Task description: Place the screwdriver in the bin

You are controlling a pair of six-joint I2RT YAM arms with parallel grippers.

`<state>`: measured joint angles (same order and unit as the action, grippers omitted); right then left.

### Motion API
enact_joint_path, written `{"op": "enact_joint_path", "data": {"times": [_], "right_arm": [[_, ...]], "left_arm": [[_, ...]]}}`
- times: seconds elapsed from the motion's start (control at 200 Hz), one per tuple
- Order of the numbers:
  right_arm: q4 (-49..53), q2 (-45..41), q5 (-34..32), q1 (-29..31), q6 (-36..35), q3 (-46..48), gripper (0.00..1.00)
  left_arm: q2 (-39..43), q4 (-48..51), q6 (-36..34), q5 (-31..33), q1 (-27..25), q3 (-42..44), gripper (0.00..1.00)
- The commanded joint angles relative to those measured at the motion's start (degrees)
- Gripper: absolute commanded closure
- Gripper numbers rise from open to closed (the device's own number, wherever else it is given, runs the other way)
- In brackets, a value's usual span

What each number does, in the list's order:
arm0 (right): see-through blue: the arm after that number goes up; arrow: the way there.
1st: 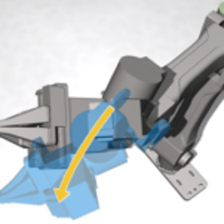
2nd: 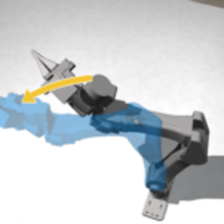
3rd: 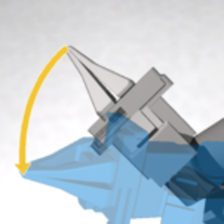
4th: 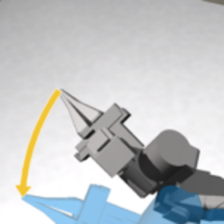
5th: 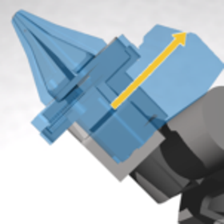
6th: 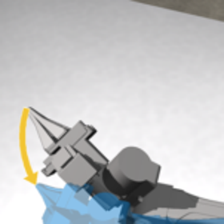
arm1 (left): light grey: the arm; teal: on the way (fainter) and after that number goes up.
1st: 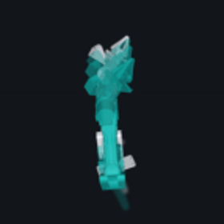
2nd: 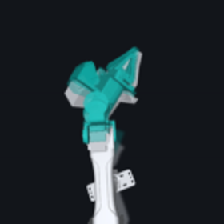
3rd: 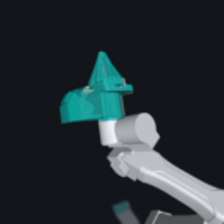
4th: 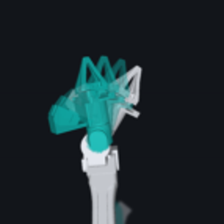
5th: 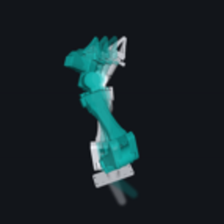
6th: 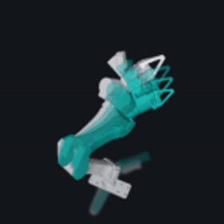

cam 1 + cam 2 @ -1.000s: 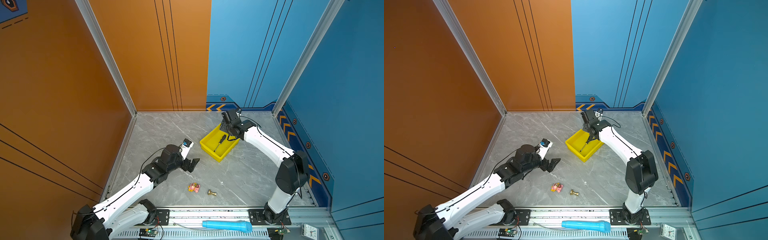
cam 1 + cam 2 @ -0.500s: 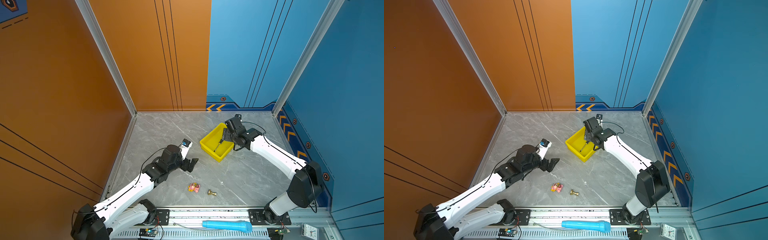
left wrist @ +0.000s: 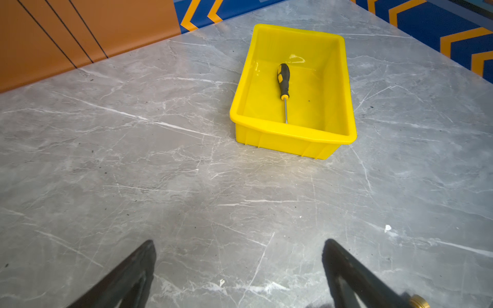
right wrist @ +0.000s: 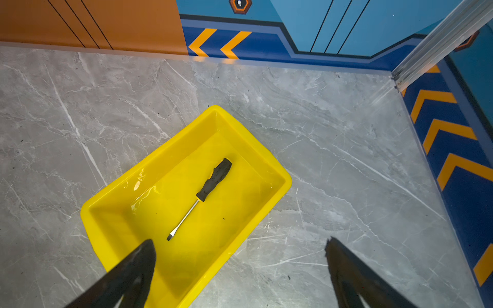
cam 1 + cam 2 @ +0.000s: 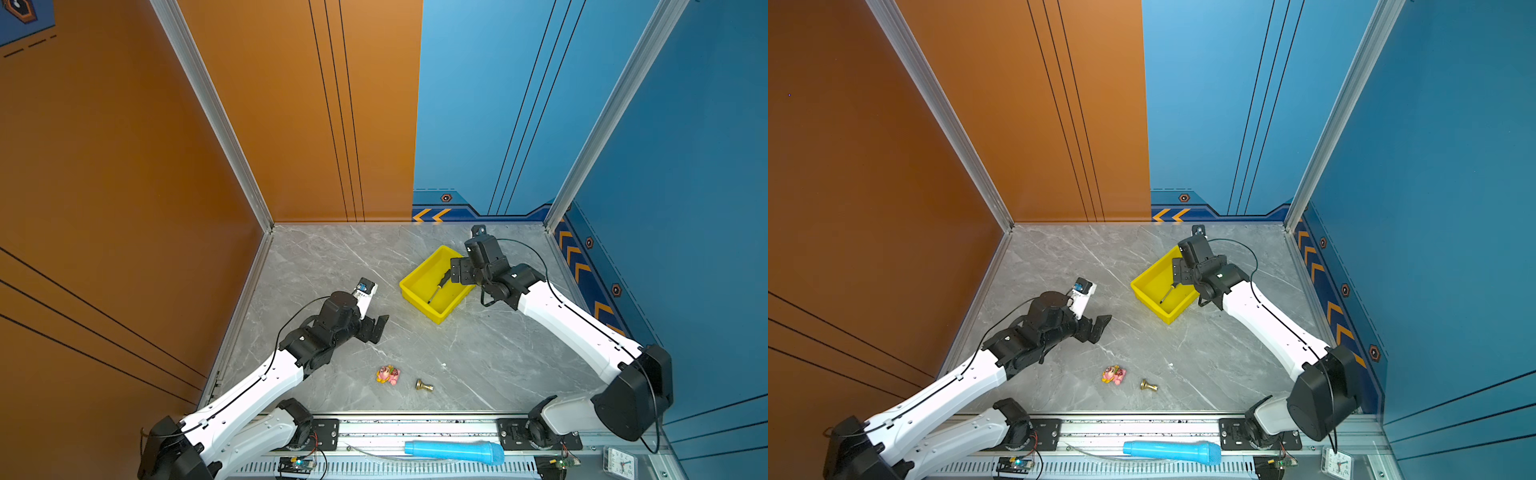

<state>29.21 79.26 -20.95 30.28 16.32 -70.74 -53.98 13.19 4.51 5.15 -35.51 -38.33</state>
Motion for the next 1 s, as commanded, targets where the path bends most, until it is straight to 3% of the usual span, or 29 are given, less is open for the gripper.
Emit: {"op": "enact_joint_path", "data": {"times": [0.0, 0.135, 0.225, 0.421, 0.606, 0.716, 0.876, 0.996], "right_arm": [[-2.6, -6.8, -1.5, -1.0, -5.2, 5.1, 0.00], [-5.4, -16.7, -3.8, -3.0, -6.1, 12.7, 0.00], [-5.5, -22.2, -2.9, -6.3, -5.9, 16.6, 0.00], [-5.0, -29.7, 1.2, -15.1, -4.9, 23.1, 0.00], [-7.2, -33.4, -3.1, -22.2, -3.8, 30.6, 0.00], [-12.2, -38.4, 1.8, -26.2, -5.4, 37.9, 0.00], [-18.2, -48.6, 6.0, -25.5, -15.4, 47.6, 0.00], [-20.2, -47.0, 6.1, -24.2, -17.8, 49.8, 0.00]], "left_arm": [[2.4, 4.4, -0.7, 7.1, 1.1, -1.1, 0.02], [6.7, 7.8, 0.2, 15.1, 2.4, 0.4, 0.02], [10.3, 10.2, 2.4, 22.9, 3.5, 2.0, 0.02], [16.2, 14.2, 6.5, 33.8, 9.5, 4.3, 0.02], [23.1, 14.3, 5.7, 32.6, 15.2, 9.2, 0.02], [26.9, 12.4, 4.9, 32.0, 17.3, 12.3, 0.02], [28.7, 10.7, 3.4, 32.9, 20.4, 14.6, 0.02], [28.3, 8.1, 0.1, 28.5, 22.8, 16.5, 0.02]]}}
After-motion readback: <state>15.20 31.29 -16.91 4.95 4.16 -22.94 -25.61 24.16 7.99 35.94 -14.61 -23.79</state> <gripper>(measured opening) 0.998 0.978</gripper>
